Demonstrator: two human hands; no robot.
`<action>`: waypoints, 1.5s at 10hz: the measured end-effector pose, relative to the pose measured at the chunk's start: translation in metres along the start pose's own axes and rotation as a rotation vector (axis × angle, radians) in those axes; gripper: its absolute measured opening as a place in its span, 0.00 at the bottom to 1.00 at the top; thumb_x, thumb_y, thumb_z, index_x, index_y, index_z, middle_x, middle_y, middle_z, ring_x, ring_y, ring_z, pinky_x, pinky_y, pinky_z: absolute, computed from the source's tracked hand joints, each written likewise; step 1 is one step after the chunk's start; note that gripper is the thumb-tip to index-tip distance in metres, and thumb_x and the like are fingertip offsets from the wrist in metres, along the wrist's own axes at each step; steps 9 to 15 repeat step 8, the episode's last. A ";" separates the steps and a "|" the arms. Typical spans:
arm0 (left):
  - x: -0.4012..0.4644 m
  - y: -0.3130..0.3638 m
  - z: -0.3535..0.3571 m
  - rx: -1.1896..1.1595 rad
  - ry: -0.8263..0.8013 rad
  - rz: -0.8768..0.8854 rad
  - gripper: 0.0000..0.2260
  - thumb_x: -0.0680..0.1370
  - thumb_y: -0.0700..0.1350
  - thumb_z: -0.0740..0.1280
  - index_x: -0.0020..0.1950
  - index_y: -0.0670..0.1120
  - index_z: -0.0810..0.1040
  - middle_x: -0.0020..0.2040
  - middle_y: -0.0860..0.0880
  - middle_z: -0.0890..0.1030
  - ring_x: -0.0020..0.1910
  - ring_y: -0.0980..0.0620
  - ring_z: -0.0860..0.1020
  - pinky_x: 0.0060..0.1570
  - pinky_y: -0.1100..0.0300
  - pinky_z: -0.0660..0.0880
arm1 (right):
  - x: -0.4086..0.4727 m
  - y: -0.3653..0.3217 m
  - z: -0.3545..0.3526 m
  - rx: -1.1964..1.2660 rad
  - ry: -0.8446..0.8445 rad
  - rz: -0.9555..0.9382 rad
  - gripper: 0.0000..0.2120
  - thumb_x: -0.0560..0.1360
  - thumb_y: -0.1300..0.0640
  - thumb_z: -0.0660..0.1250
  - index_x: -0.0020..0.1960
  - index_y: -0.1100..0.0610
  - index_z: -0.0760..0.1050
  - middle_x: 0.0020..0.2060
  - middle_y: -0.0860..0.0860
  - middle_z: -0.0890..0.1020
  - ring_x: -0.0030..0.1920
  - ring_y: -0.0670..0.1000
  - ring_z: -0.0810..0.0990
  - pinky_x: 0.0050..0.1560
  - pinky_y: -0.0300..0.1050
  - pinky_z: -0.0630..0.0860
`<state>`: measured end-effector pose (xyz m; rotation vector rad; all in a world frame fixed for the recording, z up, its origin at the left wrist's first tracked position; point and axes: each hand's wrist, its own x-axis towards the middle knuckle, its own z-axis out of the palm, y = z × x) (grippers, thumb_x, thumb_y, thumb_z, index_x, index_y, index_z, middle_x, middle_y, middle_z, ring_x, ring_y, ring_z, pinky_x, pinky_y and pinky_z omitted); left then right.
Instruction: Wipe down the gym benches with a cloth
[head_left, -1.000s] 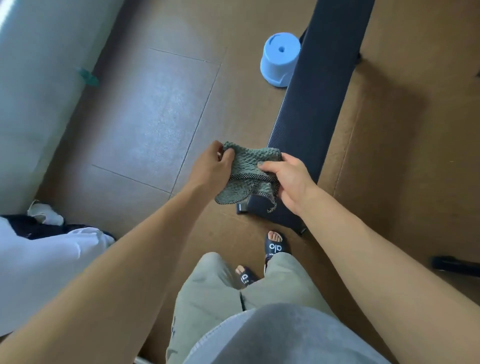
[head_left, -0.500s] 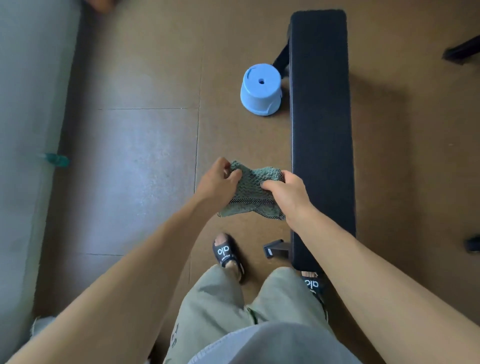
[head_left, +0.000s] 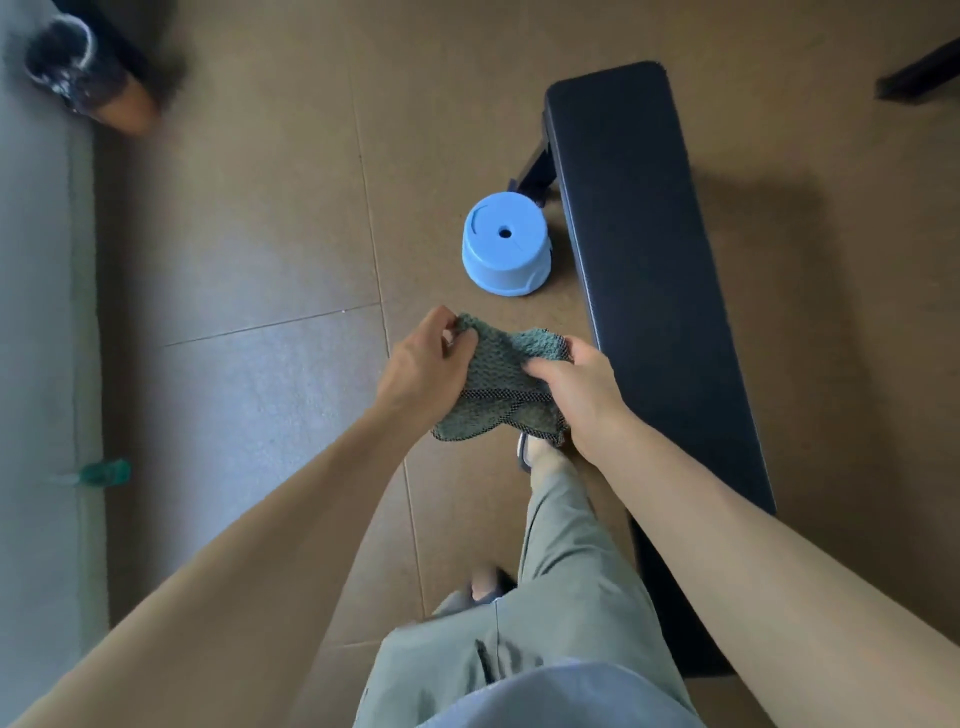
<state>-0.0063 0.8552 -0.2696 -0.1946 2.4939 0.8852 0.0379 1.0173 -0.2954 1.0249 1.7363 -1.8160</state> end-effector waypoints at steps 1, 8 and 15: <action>0.084 0.006 0.002 -0.028 0.014 -0.049 0.09 0.85 0.53 0.59 0.55 0.48 0.73 0.40 0.48 0.76 0.36 0.53 0.73 0.34 0.54 0.67 | 0.081 -0.031 0.018 -0.011 -0.019 0.020 0.13 0.71 0.56 0.70 0.55 0.49 0.81 0.48 0.51 0.87 0.50 0.56 0.86 0.57 0.62 0.82; 0.605 -0.153 0.196 -0.054 -0.109 0.088 0.13 0.81 0.47 0.65 0.66 0.50 0.76 0.44 0.50 0.83 0.43 0.46 0.81 0.41 0.54 0.79 | 0.632 0.026 0.089 -0.552 0.296 -0.293 0.19 0.80 0.54 0.66 0.69 0.55 0.68 0.60 0.53 0.78 0.63 0.58 0.75 0.49 0.44 0.66; 0.605 -0.153 0.196 -0.054 -0.109 0.088 0.13 0.81 0.47 0.65 0.66 0.50 0.76 0.44 0.50 0.83 0.43 0.46 0.81 0.41 0.54 0.79 | 0.632 0.026 0.089 -0.552 0.296 -0.293 0.19 0.80 0.54 0.66 0.69 0.55 0.68 0.60 0.53 0.78 0.63 0.58 0.75 0.49 0.44 0.66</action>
